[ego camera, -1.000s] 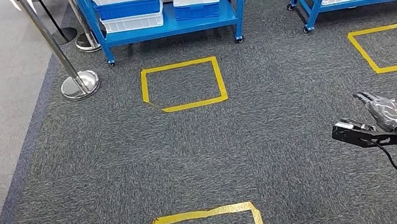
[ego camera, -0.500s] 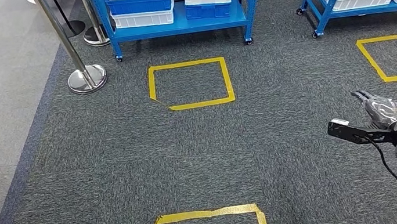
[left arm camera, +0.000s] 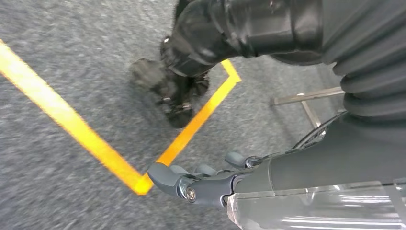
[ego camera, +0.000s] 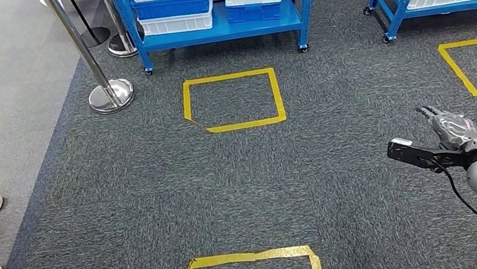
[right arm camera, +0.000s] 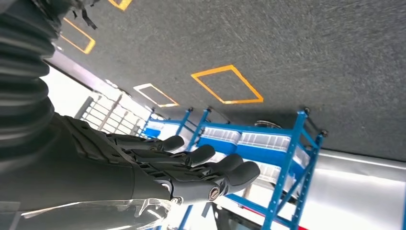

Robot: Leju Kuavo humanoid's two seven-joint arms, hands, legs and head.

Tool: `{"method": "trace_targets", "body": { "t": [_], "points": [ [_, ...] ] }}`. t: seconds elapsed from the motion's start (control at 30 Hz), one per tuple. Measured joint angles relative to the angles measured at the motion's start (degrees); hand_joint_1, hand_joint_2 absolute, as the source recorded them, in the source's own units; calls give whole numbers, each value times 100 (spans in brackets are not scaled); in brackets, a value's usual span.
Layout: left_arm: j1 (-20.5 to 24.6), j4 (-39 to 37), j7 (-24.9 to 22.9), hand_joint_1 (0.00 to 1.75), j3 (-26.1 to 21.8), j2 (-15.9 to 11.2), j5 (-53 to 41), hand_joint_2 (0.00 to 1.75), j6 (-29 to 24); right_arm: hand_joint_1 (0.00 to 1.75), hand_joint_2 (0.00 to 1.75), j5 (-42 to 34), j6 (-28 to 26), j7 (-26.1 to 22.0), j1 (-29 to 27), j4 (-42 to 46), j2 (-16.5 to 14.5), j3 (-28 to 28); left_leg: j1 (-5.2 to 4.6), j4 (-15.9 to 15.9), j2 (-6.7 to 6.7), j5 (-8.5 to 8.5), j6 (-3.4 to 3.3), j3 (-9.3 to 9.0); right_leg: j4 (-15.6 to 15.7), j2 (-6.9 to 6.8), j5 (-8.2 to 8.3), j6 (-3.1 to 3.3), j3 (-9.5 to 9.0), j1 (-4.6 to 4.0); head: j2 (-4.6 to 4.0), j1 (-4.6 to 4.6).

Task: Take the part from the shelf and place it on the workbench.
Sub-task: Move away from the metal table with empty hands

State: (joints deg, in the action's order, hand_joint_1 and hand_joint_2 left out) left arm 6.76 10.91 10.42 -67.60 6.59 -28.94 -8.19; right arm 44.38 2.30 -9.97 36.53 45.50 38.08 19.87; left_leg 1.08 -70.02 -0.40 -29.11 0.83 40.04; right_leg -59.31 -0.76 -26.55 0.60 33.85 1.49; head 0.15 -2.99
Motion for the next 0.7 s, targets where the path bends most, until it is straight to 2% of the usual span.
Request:
{"method": "trace_targets", "body": {
  "t": [0.03, 0.07, 0.1, 0.13, 0.2, 0.37, 0.53, 0.6, 0.7],
  "points": [
    [-1, -1, 28, 0, -2, 2, 1, 0, 17, 0, 0, 3, 5, 5, 26, -44, -37, -2, 25, 420, 5, 160, 36, -212, -22, 1, -16, -13, 5, 1, 0, 0],
    [2, -1, 72, 0, -4, 5, 7, 0, 38, 0, 0, -8, 3, -19, 36, -87, -61, -6, 39, 769, 0, 286, 44, -385, -53, 3, -37, -34, 15, -11, 0, 2],
    [8, -2, 110, 0, -10, 7, 14, 0, 59, 0, 0, -42, -11, -68, 21, -122, -75, -15, 45, 993, -8, 333, 29, -498, -76, 2, -54, -56, 25, -27, 0, 6],
    [12, -2, 133, 0, -20, 9, 22, 0, 72, 0, 0, -106, -44, -136, -25, -155, -89, -37, 41, 1074, -19, 321, 9, -539, -87, -2, -66, -76, 31, -45, 0, 10],
    [16, -2, 139, 0, -46, 10, 43, 0, 62, 0, 0, -296, -184, -277, -217, -223, -142, -127, 34, 1078, -37, 313, -41, -546, -71, -12, -68, -91, 13, -57, 0, 17],
    [-16, -2, 78, 0, -126, 9, 77, 0, -8, 0, 0, -589, -812, -658, -964, -509, -505, -607, 24, 1077, -58, 296, -69, -551, -22, -23, -60, -117, -26, -48, 0, 16],
    [-8, -2, 60, 0, -171, 7, 91, 0, -48, 0, 0, -687, -937, -758, -1326, -751, -803, -1006, 4, 1075, -54, 284, -88, -563, -11, -15, -64, -152, -38, -31, 0, 16],
    [-12, -1, 61, 0, -190, -1, 89, 0, -77, 0, 0, -648, -1115, -743, -1523, -821, -968, -1181, -16, 1055, -53, 270, -139, -559, 16, -15, -52, -190, -50, -1, 0, 15],
    [-22, 0, 70, 0, -196, -14, 45, 0, -126, 0, 0, -364, -1634, -716, -1832, -1000, -1226, -1395, -4, 1253, -68, 348, -281, -680, 103, -25, -36, -267, -130, 9, 0, 16]
  ]
}}
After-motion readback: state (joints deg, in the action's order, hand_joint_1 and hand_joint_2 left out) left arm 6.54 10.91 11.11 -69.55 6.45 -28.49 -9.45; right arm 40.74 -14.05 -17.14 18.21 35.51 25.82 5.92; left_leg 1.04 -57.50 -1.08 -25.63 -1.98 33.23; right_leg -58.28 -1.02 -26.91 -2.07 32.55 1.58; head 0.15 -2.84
